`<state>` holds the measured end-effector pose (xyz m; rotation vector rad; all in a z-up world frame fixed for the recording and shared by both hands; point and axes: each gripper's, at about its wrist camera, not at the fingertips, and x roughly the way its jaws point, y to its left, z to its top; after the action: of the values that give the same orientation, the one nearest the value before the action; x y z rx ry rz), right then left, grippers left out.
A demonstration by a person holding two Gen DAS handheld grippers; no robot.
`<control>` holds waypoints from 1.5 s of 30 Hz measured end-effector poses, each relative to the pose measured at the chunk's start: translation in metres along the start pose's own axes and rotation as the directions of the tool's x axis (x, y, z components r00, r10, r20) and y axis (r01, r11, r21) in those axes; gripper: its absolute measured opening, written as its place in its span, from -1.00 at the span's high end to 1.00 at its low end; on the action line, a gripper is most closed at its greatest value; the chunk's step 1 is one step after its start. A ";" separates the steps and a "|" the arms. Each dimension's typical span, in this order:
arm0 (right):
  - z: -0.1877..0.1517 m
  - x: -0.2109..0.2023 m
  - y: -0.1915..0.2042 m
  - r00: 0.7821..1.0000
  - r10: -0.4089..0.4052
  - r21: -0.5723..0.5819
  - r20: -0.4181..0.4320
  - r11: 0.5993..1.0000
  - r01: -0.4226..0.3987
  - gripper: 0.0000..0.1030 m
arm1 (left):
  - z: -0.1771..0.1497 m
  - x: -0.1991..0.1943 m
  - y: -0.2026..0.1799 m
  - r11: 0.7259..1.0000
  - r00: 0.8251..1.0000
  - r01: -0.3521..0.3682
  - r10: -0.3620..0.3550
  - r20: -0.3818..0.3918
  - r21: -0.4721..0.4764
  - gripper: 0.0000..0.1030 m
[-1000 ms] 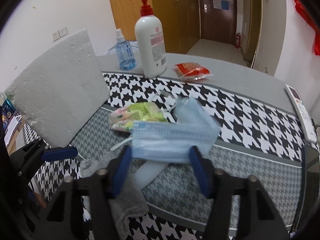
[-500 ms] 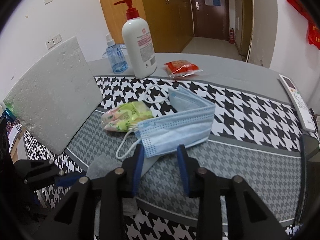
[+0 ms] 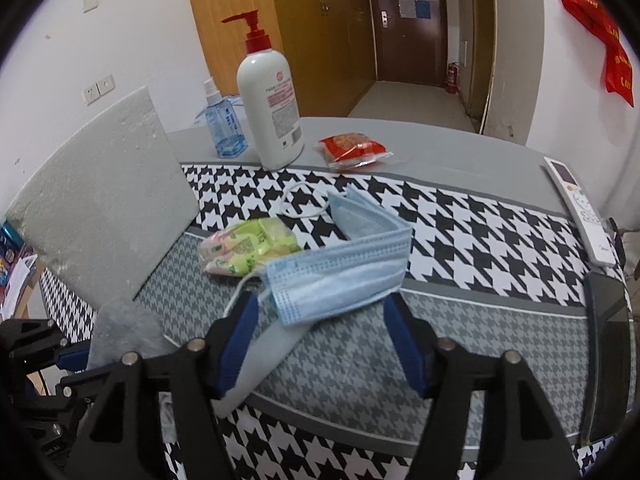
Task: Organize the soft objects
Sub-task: 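Lift the grey sock with the left tool while the right tool grasps the mask, then carry the sock and mask in both tools over to the foam box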
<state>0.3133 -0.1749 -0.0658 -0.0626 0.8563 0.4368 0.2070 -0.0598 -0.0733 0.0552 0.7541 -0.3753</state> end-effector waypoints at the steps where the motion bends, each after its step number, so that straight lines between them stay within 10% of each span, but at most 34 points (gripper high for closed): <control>1: 0.001 0.001 0.000 1.000 -0.006 0.003 -0.003 1.000 0.006 -0.36 | -0.001 0.000 0.002 1.000 1.000 -0.004 0.004 -0.001 -0.005 0.70; 30: 0.028 0.042 -0.020 0.997 -0.045 0.132 -0.061 0.990 0.052 -0.53 | -0.009 -0.001 0.018 1.000 1.000 -0.003 0.003 0.006 -0.005 0.70; 41: 0.022 0.048 -0.035 0.987 -0.127 0.166 -0.102 0.976 0.143 0.56 | -0.011 -0.006 0.021 1.000 1.000 0.009 -0.009 0.021 -0.012 0.70; 45: 0.018 0.038 -0.040 0.990 -0.117 0.191 -0.073 0.973 0.129 0.65 | -0.009 -0.007 0.021 1.000 0.999 0.016 -0.016 0.031 -0.012 0.70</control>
<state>0.3641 -0.1943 -0.0867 0.0518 0.9465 0.2339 0.2041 -0.0360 -0.0767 0.0317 0.7268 -0.3859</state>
